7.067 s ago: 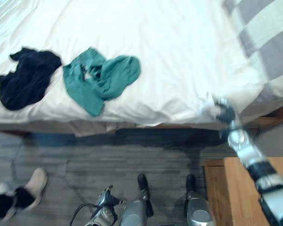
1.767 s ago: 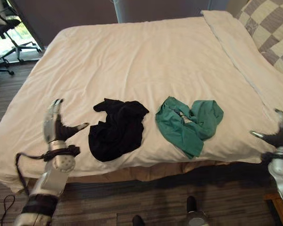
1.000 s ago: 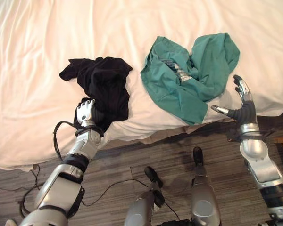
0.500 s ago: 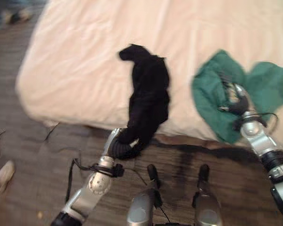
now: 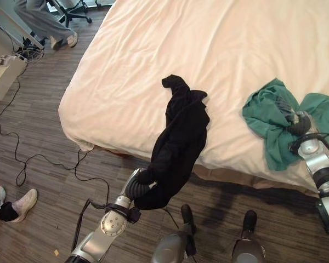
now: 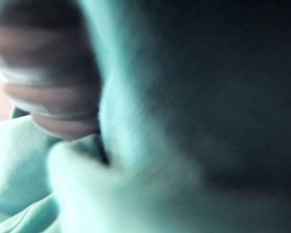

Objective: Tidy up the quilt and then pick up the clothes from the bed and put them into the laundry hamper.

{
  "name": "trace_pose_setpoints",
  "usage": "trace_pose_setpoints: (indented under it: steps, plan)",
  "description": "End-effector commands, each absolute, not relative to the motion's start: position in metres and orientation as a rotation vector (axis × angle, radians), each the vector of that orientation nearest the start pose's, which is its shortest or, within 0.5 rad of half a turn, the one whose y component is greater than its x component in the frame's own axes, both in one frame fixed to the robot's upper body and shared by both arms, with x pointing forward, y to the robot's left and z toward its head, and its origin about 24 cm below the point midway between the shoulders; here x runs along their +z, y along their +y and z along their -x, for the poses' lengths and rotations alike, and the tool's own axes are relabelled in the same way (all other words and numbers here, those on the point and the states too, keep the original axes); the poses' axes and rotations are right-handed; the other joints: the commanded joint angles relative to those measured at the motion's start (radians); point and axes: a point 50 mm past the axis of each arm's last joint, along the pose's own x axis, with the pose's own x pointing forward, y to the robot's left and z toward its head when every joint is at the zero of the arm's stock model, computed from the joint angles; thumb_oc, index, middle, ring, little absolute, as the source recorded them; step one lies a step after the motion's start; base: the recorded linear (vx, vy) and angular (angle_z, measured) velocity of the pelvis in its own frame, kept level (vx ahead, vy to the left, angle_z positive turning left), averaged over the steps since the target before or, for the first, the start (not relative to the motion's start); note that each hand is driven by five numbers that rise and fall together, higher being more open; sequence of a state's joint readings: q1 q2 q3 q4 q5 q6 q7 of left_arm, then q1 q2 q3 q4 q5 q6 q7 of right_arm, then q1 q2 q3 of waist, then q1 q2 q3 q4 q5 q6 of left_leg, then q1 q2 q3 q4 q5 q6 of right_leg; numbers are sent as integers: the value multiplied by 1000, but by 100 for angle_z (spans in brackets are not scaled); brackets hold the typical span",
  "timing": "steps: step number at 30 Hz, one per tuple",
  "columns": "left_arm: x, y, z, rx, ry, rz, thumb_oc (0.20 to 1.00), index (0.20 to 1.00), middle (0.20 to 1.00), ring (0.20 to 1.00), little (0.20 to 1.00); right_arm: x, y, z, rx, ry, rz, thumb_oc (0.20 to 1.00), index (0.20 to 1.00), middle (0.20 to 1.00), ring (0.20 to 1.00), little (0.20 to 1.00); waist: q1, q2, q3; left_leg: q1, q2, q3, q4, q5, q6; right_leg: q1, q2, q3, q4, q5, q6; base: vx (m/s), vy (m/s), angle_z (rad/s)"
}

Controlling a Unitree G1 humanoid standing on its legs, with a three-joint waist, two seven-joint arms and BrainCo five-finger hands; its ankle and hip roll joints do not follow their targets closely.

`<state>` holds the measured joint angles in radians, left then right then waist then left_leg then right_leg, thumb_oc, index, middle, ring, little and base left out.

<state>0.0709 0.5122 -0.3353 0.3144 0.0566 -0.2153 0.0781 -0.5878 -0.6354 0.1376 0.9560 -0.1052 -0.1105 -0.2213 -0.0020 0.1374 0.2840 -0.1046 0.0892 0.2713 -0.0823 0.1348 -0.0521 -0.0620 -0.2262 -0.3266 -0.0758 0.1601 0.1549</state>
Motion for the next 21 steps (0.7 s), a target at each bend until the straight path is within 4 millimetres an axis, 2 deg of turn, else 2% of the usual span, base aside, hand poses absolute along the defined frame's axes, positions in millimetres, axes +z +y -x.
trace_pose_setpoints:
  steps: [1,2,3,4,5,6,7,8,9,10,11,13,14,16,17,18,19,20,21]
  plan:
    - [-38,226,-219,-161,319,-628,200,200,200,200,200,-35,-331,-247,-282,640,676,200,200,200,200,200,-40,-65,20,66,79,75,-5,-91,-96,-46,-32,70,89,-141,49,95,59,-31]
    - [-64,240,-204,-87,477,-607,200,200,200,200,200,-72,-316,-205,-281,727,526,200,200,200,200,200,-78,-98,-1,91,79,92,-5,-104,-91,-30,-27,83,80,-134,52,111,64,-29]
    - [-73,245,-198,-63,531,-604,200,200,200,200,200,-85,-309,-188,-283,765,469,200,200,200,200,200,-90,-111,-15,104,78,100,-5,-111,-88,-24,-25,92,77,-131,54,111,65,-26]
    - [-73,245,-198,-63,532,-605,200,200,200,200,200,-85,-308,-188,-283,766,468,200,200,200,200,200,-89,-112,-15,104,77,100,-5,-111,-88,-24,-25,93,76,-131,54,109,92,-19]
    - [-89,253,-182,-28,638,-614,200,200,200,200,200,-106,-296,-157,-300,845,358,200,200,200,200,200,-114,-136,-33,130,76,116,-5,-124,-84,-11,-23,109,71,-126,58,107,122,-42]
    - [-97,256,-175,-10,689,-623,200,200,200,200,200,-114,-289,-146,-303,871,313,200,200,200,200,200,-126,-149,-44,144,74,129,-5,-131,-82,-9,-23,122,70,-122,62,106,121,-50]
    - [-97,256,-175,-10,689,-623,200,200,200,200,200,-114,-289,-146,-303,871,313,200,200,200,200,200,-126,-149,-44,144,74,130,-5,-131,-82,-9,-23,123,70,-122,62,61,134,-65]
    - [-113,261,-159,17,798,-630,200,200,200,200,200,-126,-273,-132,-295,914,249,200,200,200,200,200,-142,-165,-57,163,68,144,-5,-141,-76,-8,-25,139,74,-114,70,19,90,-48]
    - [-113,261,-159,17,798,-630,200,200,200,200,200,-126,-273,-132,-295,914,249,200,200,200,200,200,-142,-165,-57,163,68,144,-5,-141,-76,-8,-25,139,74,-114,70,43,146,-43]
    - [-120,266,-148,32,865,-641,200,200,200,200,200,-129,-269,-125,-289,931,228,200,200,200,200,200,-148,-173,-61,178,64,155,-5,-149,-70,-5,-29,146,77,-110,75,32,155,-36]
    - [-133,270,-126,42,980,-658,200,200,200,200,200,-133,-254,-125,-250,925,198,200,200,200,200,200,-153,-184,-65,194,50,165,-5,-161,-61,-6,-39,157,90,-95,84,27,204,-33]
    - [-139,271,-115,47,1045,-665,200,200,200,200,200,-136,-237,-134,-169,923,223,200,200,200,200,200,-143,-186,-68,203,37,162,-5,-173,-51,-15,-48,160,130,-103,87,-6,147,-43]
    - [-139,271,-116,54,1049,-661,200,200,200,200,200,-136,-234,-138,-152,919,231,200,200,200,200,200,-138,-186,-68,205,35,156,-5,-176,-48,-16,-51,158,151,-110,88,-30,64,-32]
    - [-138,272,-121,67,1046,-651,200,200,200,200,200,-132,-225,-155,-107,890,245,200,200,200,200,200,-139,-182,-59,200,35,121,-5,-175,-40,-44,-12,240,217,-112,86,-26,25,5]
    - [-138,272,-121,67,1046,-651,200,200,200,200,200,-132,-225,-155,-107,890,245,200,200,200,200,200,-138,-182,-59,200,35,122,-5,-175,-40,-44,-12,241,218,-113,86,-2,7,26]
    - [-136,272,-130,53,1025,-648,200,200,200,200,200,-130,-224,-165,-95,880,262,200,200,200,200,200,-134,-163,-62,182,37,76,-5,-167,-33,-53,70,360,223,-181,69,-1,-3,24]
    - [-136,272,-130,53,1025,-648,200,200,200,200,200,-130,-224,-165,-95,880,262,200,200,200,200,200,-133,-163,-63,181,37,77,-5,-167,-33,-54,70,361,223,-181,69,18,-10,19]
    - [-134,270,-134,46,1010,-629,200,200,200,200,200,-128,-223,-171,-84,870,272,200,200,200,200,200,-134,-156,-64,177,29,42,-5,-165,-26,-47,115,435,217,-213,51,46,-23,62]
    - [-133,270,-139,48,1001,-601,200,200,200,200,200,-127,-223,-173,-62,876,297,200,200,200,200,200,-116,-150,-66,172,17,7,-5,-162,-22,-35,126,451,194,-227,32,58,-44,91]
